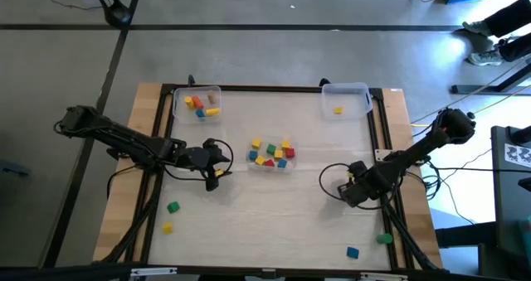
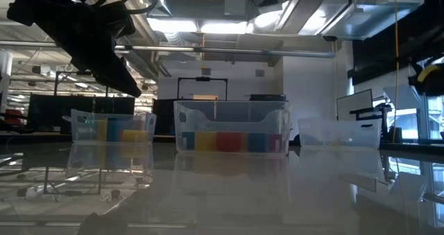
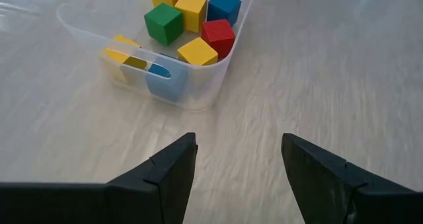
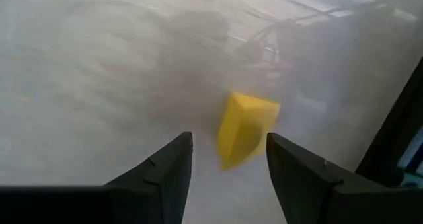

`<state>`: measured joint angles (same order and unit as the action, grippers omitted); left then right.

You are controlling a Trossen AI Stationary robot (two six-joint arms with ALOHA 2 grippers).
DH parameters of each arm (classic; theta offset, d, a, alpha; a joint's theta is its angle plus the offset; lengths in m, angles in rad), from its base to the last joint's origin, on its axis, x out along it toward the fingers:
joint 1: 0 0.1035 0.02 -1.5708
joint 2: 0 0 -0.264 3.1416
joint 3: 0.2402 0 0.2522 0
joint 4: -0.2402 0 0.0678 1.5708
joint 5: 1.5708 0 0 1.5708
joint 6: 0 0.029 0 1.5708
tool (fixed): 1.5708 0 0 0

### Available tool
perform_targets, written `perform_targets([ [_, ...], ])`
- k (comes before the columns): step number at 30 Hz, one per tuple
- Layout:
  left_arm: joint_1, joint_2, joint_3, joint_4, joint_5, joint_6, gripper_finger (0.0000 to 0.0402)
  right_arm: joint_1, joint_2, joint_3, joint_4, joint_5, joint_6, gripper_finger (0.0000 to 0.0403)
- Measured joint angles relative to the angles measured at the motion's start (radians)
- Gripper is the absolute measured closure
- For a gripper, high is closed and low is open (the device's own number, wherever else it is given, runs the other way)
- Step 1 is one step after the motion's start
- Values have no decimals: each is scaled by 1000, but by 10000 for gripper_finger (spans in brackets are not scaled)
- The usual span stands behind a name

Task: Sort blocks by size
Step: Put the yellow triangular block into the top right transparent bin

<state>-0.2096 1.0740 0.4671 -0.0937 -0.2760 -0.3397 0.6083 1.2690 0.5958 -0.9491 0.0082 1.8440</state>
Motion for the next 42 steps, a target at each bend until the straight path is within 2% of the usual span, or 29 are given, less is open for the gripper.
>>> perform_targets([
  [9, 0, 0, 0, 0, 0, 0, 192, 1, -4, -82, 67, 32, 14, 222],
  [16, 0, 0, 0, 0, 0, -1, 192, 1, -3, -82, 82, 28, -44, 302],
  [21, 0, 0, 0, 0, 0, -18, 192, 0, -2, -35, 36, 14, -128, 327],
  [27, 0, 0, 0, 1, 0, -12, 192, 0, -1, 54, -24, 93, -177, 323],
  [42, 0, 0, 0, 0, 0, -12, 192, 0, -1, 129, -108, 211, -249, 391],
])
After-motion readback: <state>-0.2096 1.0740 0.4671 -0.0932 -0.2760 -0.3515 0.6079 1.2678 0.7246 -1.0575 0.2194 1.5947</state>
